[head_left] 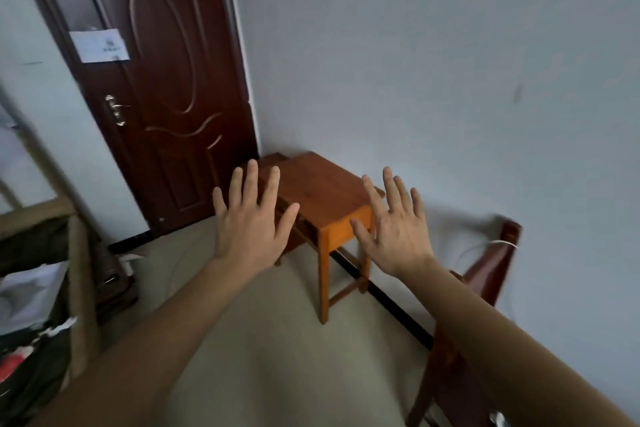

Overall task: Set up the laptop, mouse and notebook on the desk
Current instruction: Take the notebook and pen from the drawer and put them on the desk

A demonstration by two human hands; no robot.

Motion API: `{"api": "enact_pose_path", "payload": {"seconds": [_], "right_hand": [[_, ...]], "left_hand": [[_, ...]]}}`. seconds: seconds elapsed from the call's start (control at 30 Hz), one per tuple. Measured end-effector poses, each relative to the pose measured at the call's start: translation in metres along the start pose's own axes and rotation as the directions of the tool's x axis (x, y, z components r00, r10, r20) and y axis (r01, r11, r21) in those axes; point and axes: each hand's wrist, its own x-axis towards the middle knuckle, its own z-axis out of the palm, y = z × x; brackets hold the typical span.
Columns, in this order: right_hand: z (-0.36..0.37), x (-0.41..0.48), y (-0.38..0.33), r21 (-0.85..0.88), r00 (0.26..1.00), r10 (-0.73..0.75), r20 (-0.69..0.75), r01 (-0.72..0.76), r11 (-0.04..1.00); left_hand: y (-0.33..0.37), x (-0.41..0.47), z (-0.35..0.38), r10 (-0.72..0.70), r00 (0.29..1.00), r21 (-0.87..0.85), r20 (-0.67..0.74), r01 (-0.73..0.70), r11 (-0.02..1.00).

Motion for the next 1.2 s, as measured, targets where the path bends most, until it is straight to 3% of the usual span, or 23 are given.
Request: {"api": "enact_pose_path", "payload": {"seconds": [0.4, 0.57, 0.77, 0.93, 1.2], "right_hand": [[0.163, 0.285, -0.033, 0.172, 0.975, -0.214, 0.052, 0.203, 0.964], [0.204, 0.366, -0.060, 0.229, 0.961, -0.275, 0.034, 0.261, 0.938], [0.305, 0.485, -0.123, 0.225, 0.935, -0.342, 0.090, 0.315, 0.922], [0.370, 0.575, -0.181, 0.201, 0.955, -0.282, 0.091, 0.259, 0.945], [0.444, 0.715, -0.239, 0.184, 0.987, -0.093, 0.128, 0.068, 0.981]], "left_hand": [[-0.115, 0.199, 0.121, -0.273, 0.960, 0.120, -0.060, 0.278, 0.953], [-0.163, 0.243, 0.150, -0.282, 0.953, 0.177, -0.109, 0.298, 0.938], [-0.279, 0.325, 0.219, -0.365, 0.925, 0.153, -0.108, 0.379, 0.913], [-0.388, 0.398, 0.264, -0.370, 0.923, 0.107, -0.108, 0.381, 0.919], [-0.527, 0.556, 0.322, -0.251, 0.968, 0.074, -0.003, 0.250, 0.965]]}}
